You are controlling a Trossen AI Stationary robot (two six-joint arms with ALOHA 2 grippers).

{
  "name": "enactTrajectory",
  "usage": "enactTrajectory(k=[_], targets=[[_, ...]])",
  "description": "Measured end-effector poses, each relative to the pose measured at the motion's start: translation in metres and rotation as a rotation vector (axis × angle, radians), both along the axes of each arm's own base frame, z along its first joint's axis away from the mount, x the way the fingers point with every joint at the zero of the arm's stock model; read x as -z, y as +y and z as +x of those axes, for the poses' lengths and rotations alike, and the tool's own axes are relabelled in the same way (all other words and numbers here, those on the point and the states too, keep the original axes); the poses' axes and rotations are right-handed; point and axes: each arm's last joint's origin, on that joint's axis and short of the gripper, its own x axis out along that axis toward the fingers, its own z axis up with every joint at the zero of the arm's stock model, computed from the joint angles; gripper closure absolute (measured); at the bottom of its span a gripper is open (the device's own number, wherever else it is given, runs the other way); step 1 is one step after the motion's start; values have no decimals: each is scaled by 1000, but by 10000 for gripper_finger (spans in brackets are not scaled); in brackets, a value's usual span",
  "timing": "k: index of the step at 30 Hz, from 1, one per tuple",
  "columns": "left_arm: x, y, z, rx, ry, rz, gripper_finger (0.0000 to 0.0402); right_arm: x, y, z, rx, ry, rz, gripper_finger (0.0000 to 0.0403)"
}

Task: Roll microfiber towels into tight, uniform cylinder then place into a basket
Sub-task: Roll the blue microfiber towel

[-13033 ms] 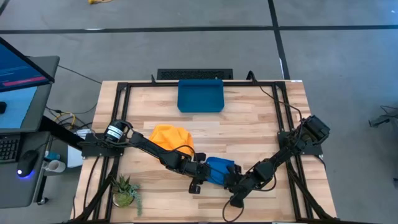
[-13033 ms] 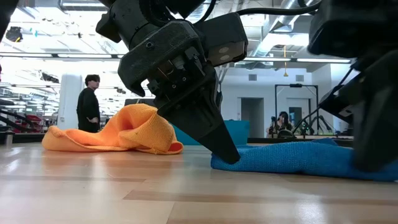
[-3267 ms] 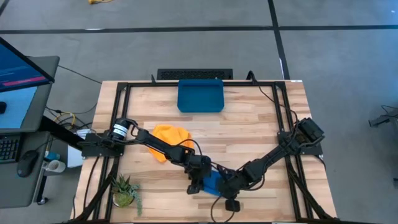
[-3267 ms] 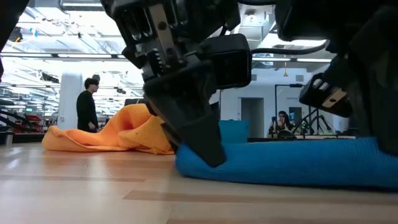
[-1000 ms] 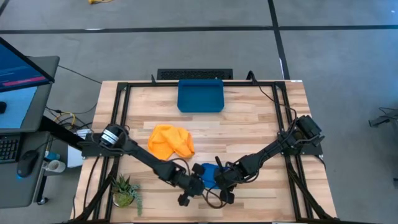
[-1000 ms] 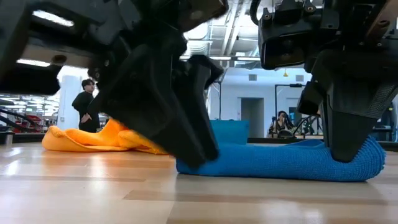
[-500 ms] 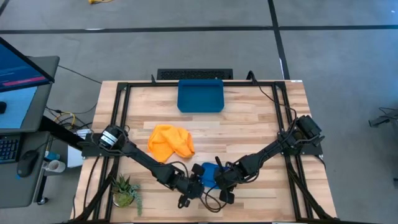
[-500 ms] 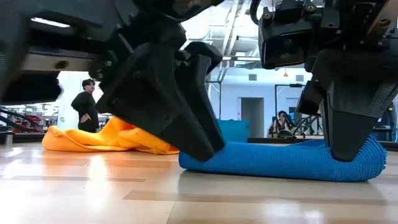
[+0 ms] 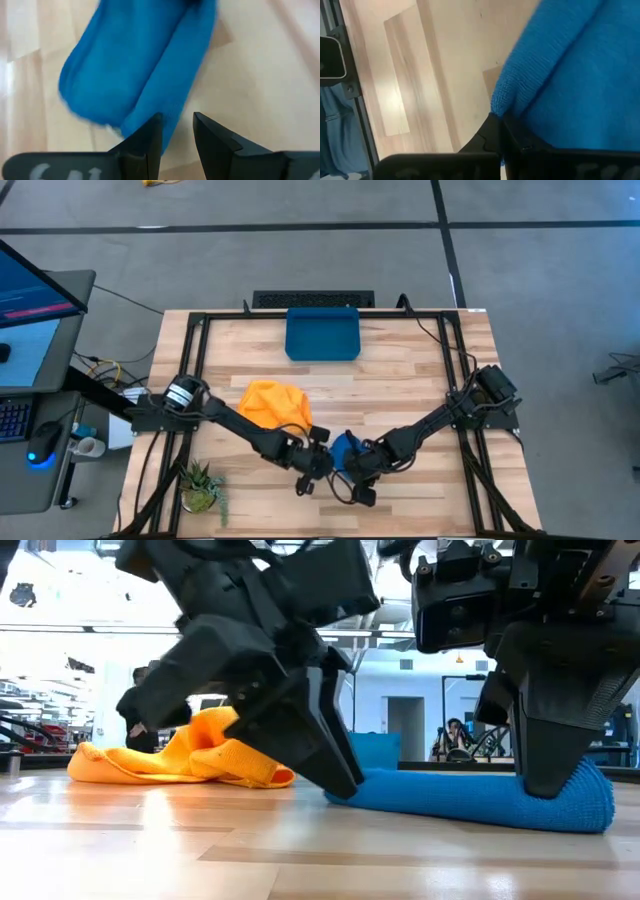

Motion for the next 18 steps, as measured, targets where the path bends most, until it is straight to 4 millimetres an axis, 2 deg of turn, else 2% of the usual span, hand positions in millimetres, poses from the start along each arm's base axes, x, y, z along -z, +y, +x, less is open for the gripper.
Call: enactTrajectory(k=[4,9,18], targets=[[-1,1,1,14,-9,8,299,0,0,0,-6,6,10,390],[-2,-10,-1,68,-40,48,299,0,1,-1,-15,6,12,391],[-7,-30,-8,105,-146,305,299,0,1,-1,-17,6,13,392]])
